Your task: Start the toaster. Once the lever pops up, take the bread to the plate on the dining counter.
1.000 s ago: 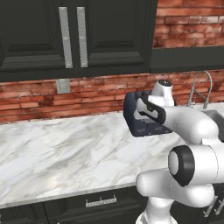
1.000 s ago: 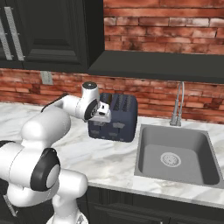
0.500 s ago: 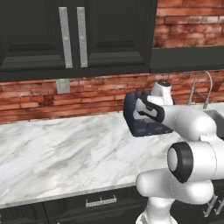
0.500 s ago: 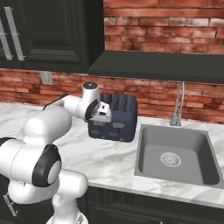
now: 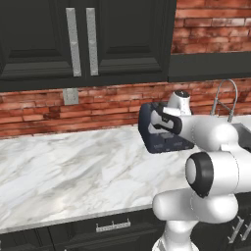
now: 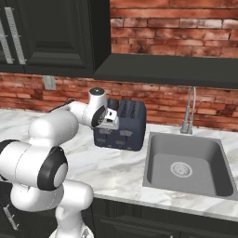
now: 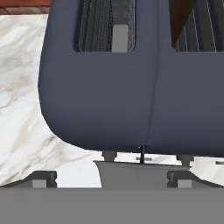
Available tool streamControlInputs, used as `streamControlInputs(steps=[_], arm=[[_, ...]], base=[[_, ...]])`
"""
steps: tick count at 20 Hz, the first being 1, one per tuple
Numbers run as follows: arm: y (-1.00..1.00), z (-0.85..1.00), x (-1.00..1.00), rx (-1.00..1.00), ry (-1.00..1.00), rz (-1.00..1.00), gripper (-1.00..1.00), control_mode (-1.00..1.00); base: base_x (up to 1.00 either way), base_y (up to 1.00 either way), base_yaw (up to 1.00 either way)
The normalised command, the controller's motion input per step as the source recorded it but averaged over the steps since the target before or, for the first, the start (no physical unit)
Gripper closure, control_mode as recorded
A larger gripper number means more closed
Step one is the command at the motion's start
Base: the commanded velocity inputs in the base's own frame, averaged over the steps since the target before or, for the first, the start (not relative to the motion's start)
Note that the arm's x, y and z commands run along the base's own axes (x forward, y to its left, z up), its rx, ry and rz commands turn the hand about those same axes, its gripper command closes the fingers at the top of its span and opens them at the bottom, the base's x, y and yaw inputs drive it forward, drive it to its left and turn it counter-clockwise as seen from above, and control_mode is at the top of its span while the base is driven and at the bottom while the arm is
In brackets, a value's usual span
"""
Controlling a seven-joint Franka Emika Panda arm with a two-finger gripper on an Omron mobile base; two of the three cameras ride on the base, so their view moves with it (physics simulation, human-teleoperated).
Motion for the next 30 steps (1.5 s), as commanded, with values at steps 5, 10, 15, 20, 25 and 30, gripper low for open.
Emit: streamControlInputs(steps=[5,10,15,20,25,30], arm=[[0.0,-0.14,0.0,0.0,0.0,0.0,-1.0,-1.0],[0.0,-0.09,0.0,0.0,-0.03,0.0,-1.0,-1.0],[0.0,-0.16,0.0,0.0,-0.1,0.0,-1.0,-1.0],[0.0,-0.16,0.0,0.0,-0.11,0.0,-1.0,-1.0],[0.0,-0.1,0.0,0.0,-0.02,0.0,-1.0,-1.0],[0.0,-0.12,0.0,0.0,0.0,0.0,-1.0,-1.0]], base=[[0.0,0.0,0.0],[0.0,0.0,0.0],[0.0,0.0,0.0],[0.0,0.0,0.0],[0.0,0.0,0.0],[0.0,0.0,0.0]])
